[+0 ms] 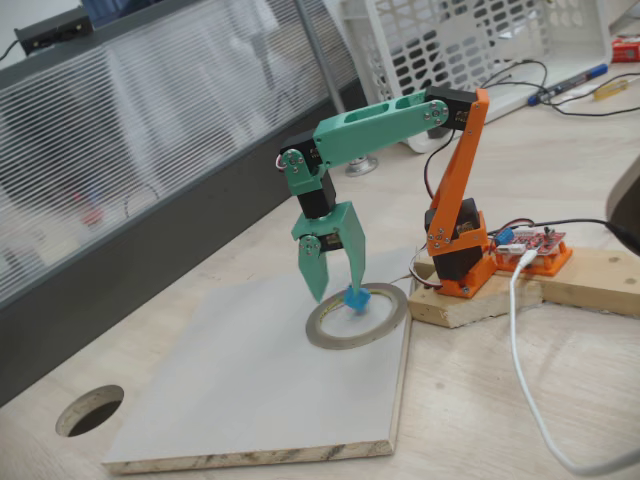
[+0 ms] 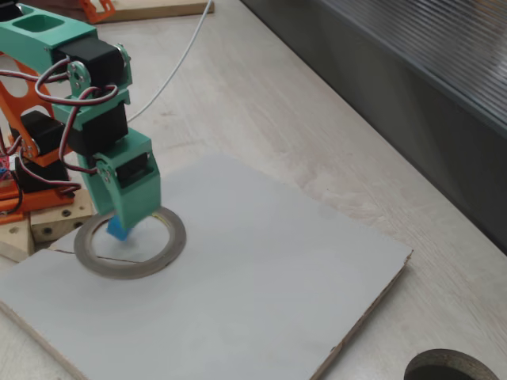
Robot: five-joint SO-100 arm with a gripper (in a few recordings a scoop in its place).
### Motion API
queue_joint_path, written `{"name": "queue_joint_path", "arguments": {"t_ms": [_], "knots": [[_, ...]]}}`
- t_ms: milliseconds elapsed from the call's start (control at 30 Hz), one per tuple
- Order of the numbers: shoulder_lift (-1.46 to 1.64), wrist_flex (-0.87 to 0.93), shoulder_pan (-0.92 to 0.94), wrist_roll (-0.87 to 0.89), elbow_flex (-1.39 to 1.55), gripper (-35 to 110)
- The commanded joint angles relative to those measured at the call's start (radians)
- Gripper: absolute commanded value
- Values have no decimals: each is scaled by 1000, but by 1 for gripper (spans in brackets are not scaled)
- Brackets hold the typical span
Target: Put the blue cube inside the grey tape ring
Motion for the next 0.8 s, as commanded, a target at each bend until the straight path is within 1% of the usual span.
{"name": "queue_joint_path", "arguments": {"t_ms": [0, 100, 167, 767], "knots": [[26, 20, 12, 12, 18, 60], [26, 20, 17, 12, 18, 69], [26, 9, 20, 17, 18, 72], [25, 6, 28, 12, 0, 72]]}}
